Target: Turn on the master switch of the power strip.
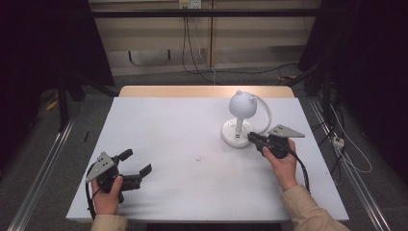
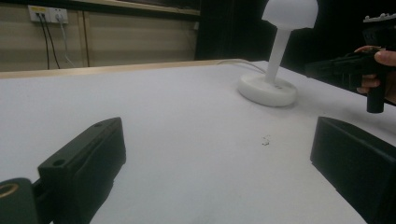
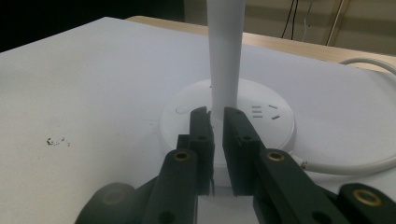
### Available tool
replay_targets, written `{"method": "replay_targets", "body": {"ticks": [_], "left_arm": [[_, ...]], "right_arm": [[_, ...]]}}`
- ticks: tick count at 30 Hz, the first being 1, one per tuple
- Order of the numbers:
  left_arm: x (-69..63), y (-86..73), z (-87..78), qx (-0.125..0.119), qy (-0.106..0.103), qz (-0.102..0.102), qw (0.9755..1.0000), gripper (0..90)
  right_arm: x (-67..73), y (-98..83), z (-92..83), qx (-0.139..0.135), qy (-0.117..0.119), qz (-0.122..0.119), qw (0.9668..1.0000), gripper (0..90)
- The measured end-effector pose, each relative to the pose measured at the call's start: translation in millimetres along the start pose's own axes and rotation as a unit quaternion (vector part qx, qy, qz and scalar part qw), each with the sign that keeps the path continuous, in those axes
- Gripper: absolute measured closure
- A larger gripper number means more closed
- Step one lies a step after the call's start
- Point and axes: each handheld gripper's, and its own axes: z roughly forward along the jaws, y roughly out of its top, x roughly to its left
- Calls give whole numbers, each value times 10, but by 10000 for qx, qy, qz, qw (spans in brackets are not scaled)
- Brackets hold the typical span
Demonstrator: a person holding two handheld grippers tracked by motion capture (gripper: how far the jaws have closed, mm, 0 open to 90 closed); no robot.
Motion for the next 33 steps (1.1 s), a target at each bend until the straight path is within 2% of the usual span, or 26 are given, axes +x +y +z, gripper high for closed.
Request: {"method": "replay_targets", "body": {"ticks": [18,33], "left_arm": [[2,-3,3,14,-9,4,10000,31],[3,-6,5,19,-10,0,10000,31]], "right_arm": [[-58,37,91,74,-53,36,10000,899],[-71,42,145,158,-106,34,9998,900]]}}
